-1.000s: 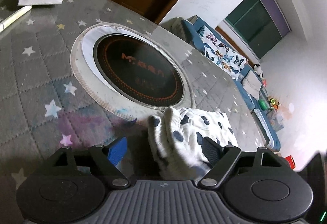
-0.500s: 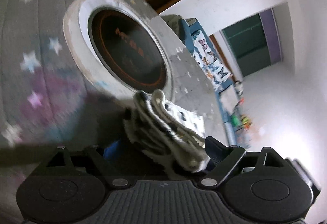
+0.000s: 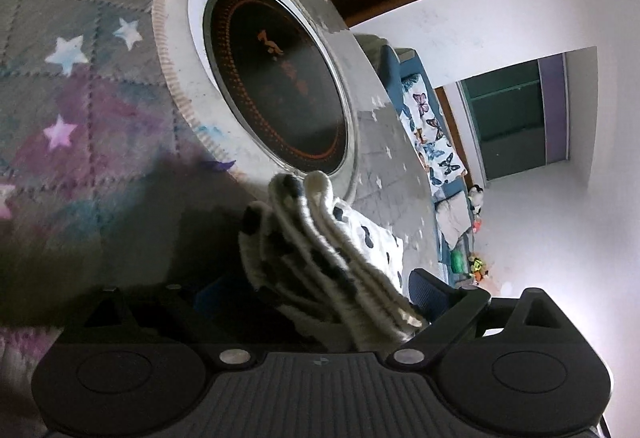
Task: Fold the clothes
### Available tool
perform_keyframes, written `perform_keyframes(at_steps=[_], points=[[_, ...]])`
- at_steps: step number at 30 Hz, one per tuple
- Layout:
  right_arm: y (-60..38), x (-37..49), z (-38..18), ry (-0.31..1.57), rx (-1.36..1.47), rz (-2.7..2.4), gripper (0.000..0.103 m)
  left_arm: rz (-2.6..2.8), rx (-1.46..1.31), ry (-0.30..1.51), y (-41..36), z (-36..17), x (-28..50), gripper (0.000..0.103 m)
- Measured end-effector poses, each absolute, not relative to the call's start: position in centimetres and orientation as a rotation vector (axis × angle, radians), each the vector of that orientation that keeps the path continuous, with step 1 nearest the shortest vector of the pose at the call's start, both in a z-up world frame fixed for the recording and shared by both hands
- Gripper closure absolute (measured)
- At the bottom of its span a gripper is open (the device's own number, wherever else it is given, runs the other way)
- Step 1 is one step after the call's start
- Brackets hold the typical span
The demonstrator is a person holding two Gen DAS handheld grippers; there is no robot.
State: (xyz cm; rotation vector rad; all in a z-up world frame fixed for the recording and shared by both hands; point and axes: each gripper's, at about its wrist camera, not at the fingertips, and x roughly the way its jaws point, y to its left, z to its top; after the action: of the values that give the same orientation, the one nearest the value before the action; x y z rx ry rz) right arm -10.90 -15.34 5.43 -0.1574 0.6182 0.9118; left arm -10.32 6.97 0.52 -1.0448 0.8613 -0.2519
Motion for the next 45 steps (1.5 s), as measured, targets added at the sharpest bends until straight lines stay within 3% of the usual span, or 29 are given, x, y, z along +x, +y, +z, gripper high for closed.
perform_keyframes(at_steps=[5,8,9,11,14,26,35,45], points=[[-15.6,-11.1,5.2,0.608,-0.134,0.924,0.081,-0.259,-1.077,0.866,6.5,0.0,-9.4,0.013],[-15.5,-11.6,4.9,0.601,-0.171,0.940,0.080,-0.258,-1.089,0.876,6.6,-0.6,-8.8,0.032],[-15.5,-11.7,4.8,0.602,-0.183,0.946,0.080,-0.254,-1.087,0.883,6.7,-0.8,-8.6,0.045],[-15.7,-11.8,4.5,0.626,-0.187,0.961,0.073,-0.249,-1.078,0.897,6.9,-1.3,-8.3,0.059],[-16.8,-11.2,4.5,0.665,-0.128,0.972,0.071,-0.253,-1.060,0.911,7.3,-2.0,-8.0,0.071],[-23.2,-4.9,4.7,0.761,0.142,0.893,0.065,-0.273,-1.041,0.905,7.6,-2.1,-7.9,0.073],[-26.4,-3.0,5.1,0.708,0.308,0.881,0.064,-0.299,-1.021,0.913,7.6,-2.0,-7.7,0.073],[-25.2,0.5,1.6,0.721,-0.034,0.545,0.067,-0.310,-0.994,0.914,7.7,-2.1,-7.6,0.074]])
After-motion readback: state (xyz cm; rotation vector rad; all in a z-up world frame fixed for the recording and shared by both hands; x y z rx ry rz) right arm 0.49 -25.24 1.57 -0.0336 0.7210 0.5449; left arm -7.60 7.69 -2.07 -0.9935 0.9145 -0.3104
